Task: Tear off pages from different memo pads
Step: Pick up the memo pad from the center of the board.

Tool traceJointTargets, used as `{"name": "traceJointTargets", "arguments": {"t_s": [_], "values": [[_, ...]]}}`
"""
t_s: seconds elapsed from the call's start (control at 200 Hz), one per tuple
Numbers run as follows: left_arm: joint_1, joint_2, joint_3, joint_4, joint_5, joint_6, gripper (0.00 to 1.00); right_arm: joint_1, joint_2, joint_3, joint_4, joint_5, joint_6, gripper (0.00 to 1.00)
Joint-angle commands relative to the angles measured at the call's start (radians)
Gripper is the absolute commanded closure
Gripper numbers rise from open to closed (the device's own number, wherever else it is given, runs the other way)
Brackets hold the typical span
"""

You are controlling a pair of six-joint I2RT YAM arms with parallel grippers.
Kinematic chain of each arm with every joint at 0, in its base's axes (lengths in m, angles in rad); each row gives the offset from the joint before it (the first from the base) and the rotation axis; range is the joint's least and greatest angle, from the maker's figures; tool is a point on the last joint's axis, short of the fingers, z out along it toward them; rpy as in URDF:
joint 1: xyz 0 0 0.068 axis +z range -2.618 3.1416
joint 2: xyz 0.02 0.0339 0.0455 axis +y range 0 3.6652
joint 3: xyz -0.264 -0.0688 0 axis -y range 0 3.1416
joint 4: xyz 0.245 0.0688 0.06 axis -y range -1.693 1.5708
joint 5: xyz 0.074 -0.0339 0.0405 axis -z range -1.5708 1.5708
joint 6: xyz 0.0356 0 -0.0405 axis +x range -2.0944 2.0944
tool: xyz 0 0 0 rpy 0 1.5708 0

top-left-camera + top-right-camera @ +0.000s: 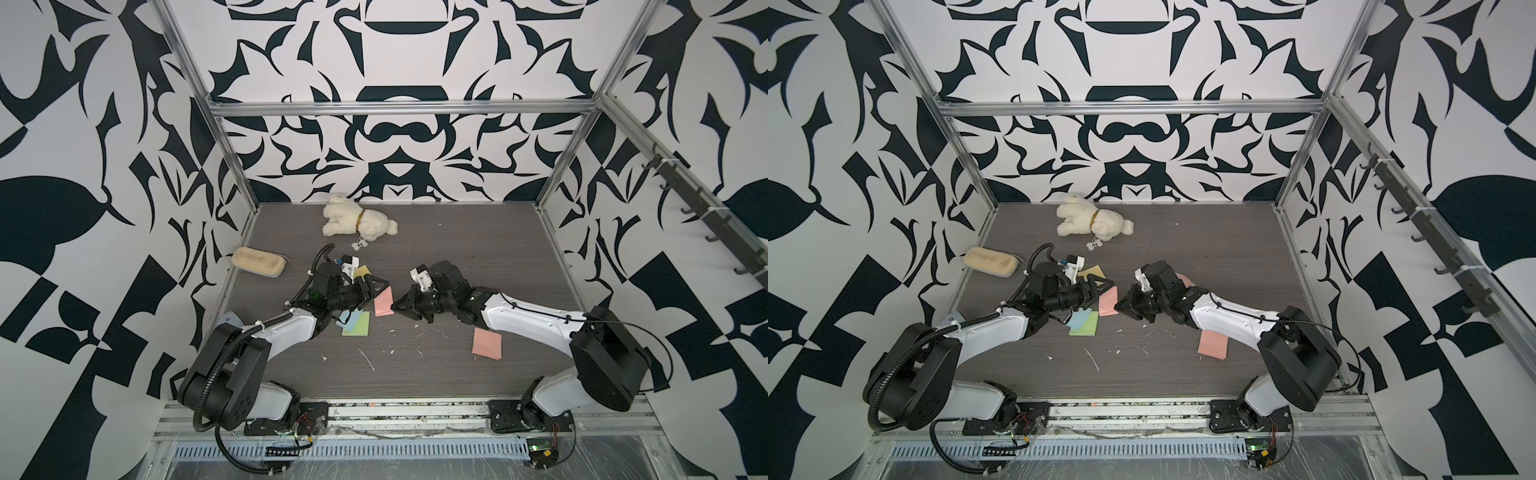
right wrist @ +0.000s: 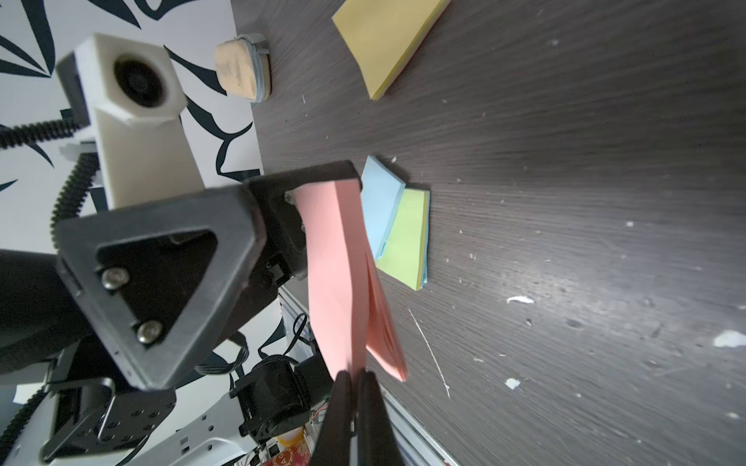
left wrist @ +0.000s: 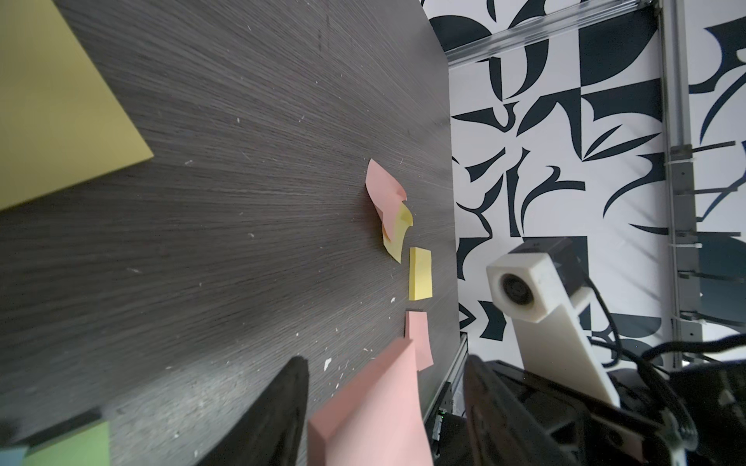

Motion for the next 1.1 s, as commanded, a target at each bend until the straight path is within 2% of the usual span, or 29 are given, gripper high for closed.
{"name": "traceJointTargets", "arguments": {"t_s": [0.0, 0.12, 0.165, 0.32, 0.46, 0.755, 0.82, 0.86, 0.895, 0.99, 1.095], "values": [[0.025, -0.005, 0.001, 0.027, 0.036, -0.003, 0.47, 0.001, -0.039, 0.008, 0.046, -0.034, 0.021, 1.0], [0.037, -0.007, 0.004, 0.021, 0.063, -0.003, 0.63, 0.001, -0.038, 0.004, 0.051, -0.038, 0.024, 1.0], [0.039, -0.005, 0.009, 0.017, 0.076, -0.002, 0.67, 0.001, -0.039, 0.004, 0.055, -0.039, 0.025, 1.0], [0.038, -0.012, 0.016, 0.006, 0.118, 0.003, 0.61, 0.0, -0.034, 0.008, 0.067, -0.046, 0.027, 1.0], [0.038, -0.023, 0.019, -0.016, 0.145, 0.022, 0.63, 0.0, -0.031, 0.009, 0.074, -0.049, 0.035, 1.0], [0.058, -0.03, 0.032, -0.06, 0.156, 0.036, 0.96, -0.001, -0.038, 0.014, 0.052, -0.055, 0.015, 1.0], [0.075, -0.035, 0.04, -0.093, 0.152, 0.033, 1.0, -0.002, -0.048, 0.028, -0.01, -0.044, -0.04, 1.0], [0.086, -0.039, 0.05, -0.128, 0.143, 0.032, 1.0, -0.001, -0.056, 0.045, -0.069, -0.027, -0.092, 0.95], [0.095, -0.041, 0.062, -0.171, 0.132, 0.034, 1.0, -0.001, -0.068, 0.077, -0.181, 0.018, -0.175, 0.87], [0.099, -0.045, 0.103, -0.308, 0.088, 0.059, 1.0, 0.027, -0.087, 0.173, -0.43, 0.171, -0.388, 0.75], [0.098, -0.049, 0.142, -0.409, 0.051, 0.067, 1.0, 0.114, -0.078, 0.273, -0.581, 0.34, -0.57, 0.64]]}}
